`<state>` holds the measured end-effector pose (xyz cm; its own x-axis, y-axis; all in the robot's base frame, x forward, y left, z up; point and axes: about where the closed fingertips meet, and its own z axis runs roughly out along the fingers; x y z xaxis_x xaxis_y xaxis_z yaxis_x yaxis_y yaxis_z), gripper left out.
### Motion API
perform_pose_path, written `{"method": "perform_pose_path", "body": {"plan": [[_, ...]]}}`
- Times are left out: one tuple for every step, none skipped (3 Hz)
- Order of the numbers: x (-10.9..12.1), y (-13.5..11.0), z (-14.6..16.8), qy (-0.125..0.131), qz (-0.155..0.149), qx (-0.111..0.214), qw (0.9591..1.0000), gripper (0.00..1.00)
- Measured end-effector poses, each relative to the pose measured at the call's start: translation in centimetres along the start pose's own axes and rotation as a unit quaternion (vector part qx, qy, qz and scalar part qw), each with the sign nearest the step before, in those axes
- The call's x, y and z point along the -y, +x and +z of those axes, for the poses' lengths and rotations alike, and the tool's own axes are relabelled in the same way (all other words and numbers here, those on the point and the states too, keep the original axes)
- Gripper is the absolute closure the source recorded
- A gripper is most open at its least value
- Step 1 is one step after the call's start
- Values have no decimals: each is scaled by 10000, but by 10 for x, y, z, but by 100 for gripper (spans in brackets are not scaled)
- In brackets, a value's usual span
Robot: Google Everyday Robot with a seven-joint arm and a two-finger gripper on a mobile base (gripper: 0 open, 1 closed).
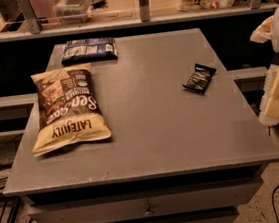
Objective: Move rxbar chocolate near brown chip bag
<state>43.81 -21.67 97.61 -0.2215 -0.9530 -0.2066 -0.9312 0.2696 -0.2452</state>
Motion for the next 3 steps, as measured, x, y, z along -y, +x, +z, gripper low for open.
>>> {"method": "perform_pose_path", "body": {"plan": [[0, 0, 0, 1, 0, 0, 10000, 0], [13, -2, 5, 120, 152, 297, 9994, 0], [52, -11, 35, 279, 428, 788, 9956, 0]]}}
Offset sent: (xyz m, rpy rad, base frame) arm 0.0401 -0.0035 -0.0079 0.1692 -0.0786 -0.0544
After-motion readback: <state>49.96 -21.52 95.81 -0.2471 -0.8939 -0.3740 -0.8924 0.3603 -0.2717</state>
